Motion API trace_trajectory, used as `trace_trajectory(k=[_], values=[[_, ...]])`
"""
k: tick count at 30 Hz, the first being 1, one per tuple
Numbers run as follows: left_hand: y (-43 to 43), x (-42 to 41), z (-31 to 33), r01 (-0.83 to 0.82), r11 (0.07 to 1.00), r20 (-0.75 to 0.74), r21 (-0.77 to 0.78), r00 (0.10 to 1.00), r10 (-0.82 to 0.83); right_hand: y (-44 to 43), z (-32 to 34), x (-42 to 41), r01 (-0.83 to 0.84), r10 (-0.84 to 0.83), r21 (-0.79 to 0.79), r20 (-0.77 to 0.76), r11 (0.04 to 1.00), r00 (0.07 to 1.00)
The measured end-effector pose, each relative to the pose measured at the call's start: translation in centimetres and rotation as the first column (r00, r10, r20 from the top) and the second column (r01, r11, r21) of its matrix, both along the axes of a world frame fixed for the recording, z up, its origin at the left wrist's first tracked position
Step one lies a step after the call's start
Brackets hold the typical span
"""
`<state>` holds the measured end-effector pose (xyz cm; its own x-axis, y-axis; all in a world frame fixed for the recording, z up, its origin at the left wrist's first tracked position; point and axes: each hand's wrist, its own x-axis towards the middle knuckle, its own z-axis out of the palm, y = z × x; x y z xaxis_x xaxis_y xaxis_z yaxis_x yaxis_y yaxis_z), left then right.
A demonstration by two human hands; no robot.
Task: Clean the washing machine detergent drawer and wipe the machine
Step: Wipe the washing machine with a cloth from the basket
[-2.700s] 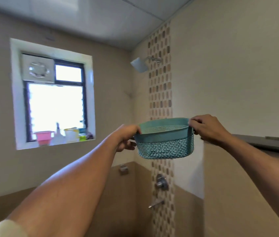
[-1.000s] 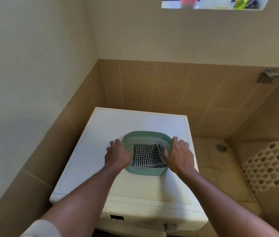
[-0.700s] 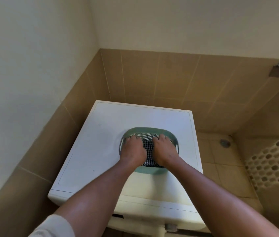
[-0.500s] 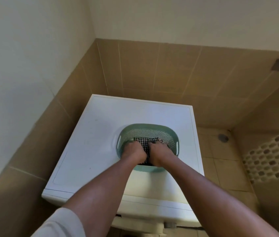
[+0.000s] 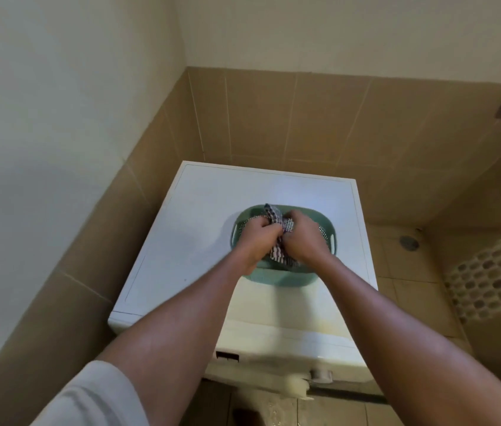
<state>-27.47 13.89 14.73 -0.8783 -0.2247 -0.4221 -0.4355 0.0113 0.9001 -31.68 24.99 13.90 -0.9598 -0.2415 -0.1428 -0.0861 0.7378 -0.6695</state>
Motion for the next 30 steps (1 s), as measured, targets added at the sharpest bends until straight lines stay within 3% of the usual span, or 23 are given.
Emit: trace_trajectory(k=[5, 7, 11, 15, 18, 21, 25, 30], values=[[-1.4, 6.4, 4.6, -0.039, 0.977, -0.158, 0.208, 0.985, 0.073, 0.3, 3.0, 6.0, 0.126, -0.179, -0.333, -0.136, 0.935, 0.974], [-2.2, 10.1, 5.7, -0.026, 0.955, -0.193, 0.294, 0.977, 0.086, 0.6, 3.8, 9.6, 0.156, -0.233, -0.465, -0.112, 0.871, 0.966], [-4.8, 18.4, 5.7, 0.064, 0.932, -0.205, 0.356, 0.979, 0.012, 0.9, 3.7, 17.9, 0.265, -0.108, -0.695, 0.262, 0.668, 0.959], [-7.4, 25.8, 1.9, 0.129, 0.94, -0.108, 0.316, 0.989, -0.099, -0.2, 0.8, 26.5, 0.291, 0.004, -0.688, 0.392, 0.665, 0.92], [-8.6, 30.4, -1.3, 0.12, 0.982, -0.03, 0.147, 0.993, -0.117, -0.7, -1.5, 31.2, 0.277, 0.011, -0.617, 0.421, 0.736, 0.907], [-8.8, 33.9, -3.4, 0.032, 0.991, 0.006, 0.126, 0.999, -0.033, -1.4, -3.0, 34.0, 0.206, -0.092, -0.445, 0.263, 0.871, 0.96], [-7.7, 35.3, -5.2, -0.073, 0.988, 0.025, 0.134, 0.997, 0.07, -2.5, -5.8, 36.2, 0.204, -0.227, -0.174, -0.123, 0.963, 0.966], [-7.3, 34.2, -9.1, -0.14, 0.98, 0.006, 0.142, 0.99, 0.14, -4.2, -10.9, 36.6, 0.115, -0.156, -0.255, -0.15, 0.96, 0.976]])
